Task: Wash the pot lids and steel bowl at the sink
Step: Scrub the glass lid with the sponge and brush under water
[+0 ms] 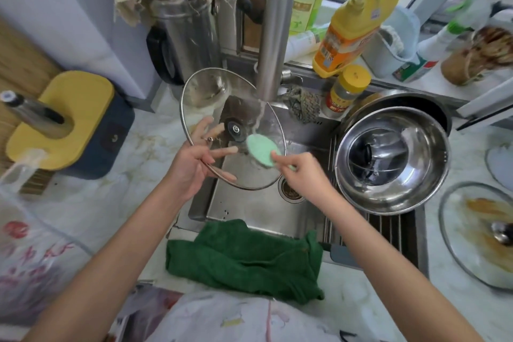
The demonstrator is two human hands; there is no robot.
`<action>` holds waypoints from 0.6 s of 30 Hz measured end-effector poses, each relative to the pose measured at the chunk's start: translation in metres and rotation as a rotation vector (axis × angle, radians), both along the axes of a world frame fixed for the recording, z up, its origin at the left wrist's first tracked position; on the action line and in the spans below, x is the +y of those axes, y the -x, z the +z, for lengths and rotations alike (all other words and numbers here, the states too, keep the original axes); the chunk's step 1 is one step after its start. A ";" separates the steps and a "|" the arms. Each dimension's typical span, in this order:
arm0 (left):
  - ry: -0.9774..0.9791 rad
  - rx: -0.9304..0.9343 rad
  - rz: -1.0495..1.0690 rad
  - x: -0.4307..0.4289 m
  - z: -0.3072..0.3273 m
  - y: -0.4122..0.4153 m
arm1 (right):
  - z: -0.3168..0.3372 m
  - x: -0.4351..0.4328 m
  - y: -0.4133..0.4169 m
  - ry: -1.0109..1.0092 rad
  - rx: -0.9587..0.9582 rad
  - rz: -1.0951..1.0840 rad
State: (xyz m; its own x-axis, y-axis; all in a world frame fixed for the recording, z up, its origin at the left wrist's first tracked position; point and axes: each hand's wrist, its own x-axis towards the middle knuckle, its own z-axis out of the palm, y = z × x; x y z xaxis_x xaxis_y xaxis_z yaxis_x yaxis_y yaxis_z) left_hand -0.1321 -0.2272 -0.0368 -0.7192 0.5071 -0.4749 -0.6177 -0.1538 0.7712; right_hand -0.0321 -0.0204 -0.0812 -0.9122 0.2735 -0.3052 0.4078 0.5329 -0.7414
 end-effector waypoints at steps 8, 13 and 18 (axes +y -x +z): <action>-0.048 -0.003 -0.006 -0.008 0.001 0.005 | -0.008 0.041 -0.009 -0.226 -0.023 -0.130; -0.166 -0.061 0.033 -0.001 0.010 -0.001 | -0.010 0.032 0.000 0.468 -0.058 -0.553; -0.221 -0.141 0.036 0.008 0.008 -0.007 | 0.002 0.017 -0.011 1.176 -0.109 -0.541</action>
State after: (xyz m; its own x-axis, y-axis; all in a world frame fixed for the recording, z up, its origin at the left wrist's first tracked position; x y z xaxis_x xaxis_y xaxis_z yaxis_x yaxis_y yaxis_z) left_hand -0.1246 -0.2197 -0.0289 -0.6732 0.5853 -0.4520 -0.7077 -0.3326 0.6233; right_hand -0.0216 -0.0031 -0.0788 -0.7266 0.1160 -0.6772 0.4527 -0.6607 -0.5988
